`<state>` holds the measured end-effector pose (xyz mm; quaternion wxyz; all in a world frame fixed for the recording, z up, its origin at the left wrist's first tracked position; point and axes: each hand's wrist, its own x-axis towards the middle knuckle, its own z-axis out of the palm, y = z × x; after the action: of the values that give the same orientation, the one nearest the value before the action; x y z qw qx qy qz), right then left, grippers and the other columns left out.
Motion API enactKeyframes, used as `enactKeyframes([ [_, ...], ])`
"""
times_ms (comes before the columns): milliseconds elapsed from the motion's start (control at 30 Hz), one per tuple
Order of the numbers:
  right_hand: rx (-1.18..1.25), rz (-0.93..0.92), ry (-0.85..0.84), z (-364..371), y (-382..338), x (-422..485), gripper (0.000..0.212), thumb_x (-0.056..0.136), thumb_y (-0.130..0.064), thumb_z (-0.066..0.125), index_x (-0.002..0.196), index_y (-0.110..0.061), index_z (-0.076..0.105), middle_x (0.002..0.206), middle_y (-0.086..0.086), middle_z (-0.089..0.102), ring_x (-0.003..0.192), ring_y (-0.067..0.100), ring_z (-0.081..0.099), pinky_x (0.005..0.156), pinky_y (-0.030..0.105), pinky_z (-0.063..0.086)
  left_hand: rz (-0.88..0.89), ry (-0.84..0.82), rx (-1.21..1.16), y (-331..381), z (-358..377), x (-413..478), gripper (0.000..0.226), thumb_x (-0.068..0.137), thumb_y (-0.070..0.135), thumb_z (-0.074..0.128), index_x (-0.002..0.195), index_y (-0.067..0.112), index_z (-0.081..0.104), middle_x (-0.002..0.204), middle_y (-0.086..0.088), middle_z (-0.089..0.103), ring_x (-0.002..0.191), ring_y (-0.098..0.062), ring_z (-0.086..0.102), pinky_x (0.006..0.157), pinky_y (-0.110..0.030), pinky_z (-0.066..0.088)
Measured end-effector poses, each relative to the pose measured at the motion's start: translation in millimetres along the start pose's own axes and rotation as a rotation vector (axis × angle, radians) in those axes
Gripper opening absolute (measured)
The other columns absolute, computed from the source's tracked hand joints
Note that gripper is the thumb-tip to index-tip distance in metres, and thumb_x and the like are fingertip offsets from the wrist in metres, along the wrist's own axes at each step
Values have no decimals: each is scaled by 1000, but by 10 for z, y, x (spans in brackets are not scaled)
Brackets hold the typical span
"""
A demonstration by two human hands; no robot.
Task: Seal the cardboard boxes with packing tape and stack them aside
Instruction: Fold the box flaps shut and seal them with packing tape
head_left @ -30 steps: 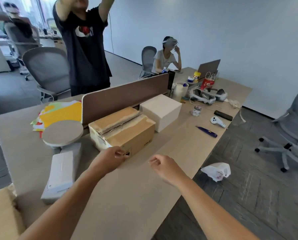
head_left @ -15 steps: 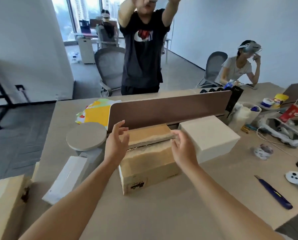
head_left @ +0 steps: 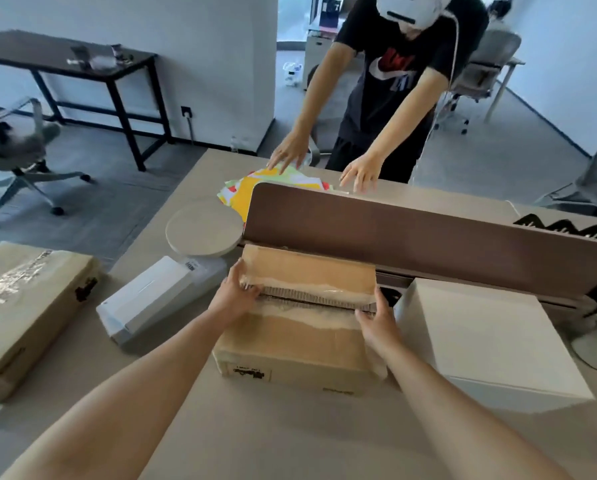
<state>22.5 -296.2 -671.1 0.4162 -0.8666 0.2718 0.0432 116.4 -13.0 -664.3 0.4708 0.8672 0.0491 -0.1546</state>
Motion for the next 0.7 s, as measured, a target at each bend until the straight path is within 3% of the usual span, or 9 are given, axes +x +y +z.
enactKeyframes([
  [200,133,-23,1,-11,99,-147,71,98,-28,55,155,-32,15,158,4,25,141,24,33,108,33,33,-56,41,0,8,63,-161,77,96,23,62,157,30,15,151,-7,41,131,-28,47,91,-30,37],
  [400,90,25,65,-64,222,-584,68,98,-21,53,155,-28,15,155,6,31,137,26,40,109,38,37,-75,49,27,22,125,-629,69,96,28,59,154,34,22,139,-8,53,104,-23,54,81,-33,43],
  [567,51,6,138,-162,411,-1201,64,100,-22,48,155,-28,15,158,-4,27,140,21,35,107,34,34,-19,44,15,-113,162,-1108,65,95,27,59,150,39,25,135,-5,55,104,-24,56,85,-37,49],
  [700,96,43,148,-142,655,-1632,65,99,-24,49,154,-34,16,158,-7,27,140,19,36,109,36,35,-15,-3,5,-254,212,-1491,64,96,27,60,150,38,27,131,-4,56,101,-23,56,80,-35,47],
])
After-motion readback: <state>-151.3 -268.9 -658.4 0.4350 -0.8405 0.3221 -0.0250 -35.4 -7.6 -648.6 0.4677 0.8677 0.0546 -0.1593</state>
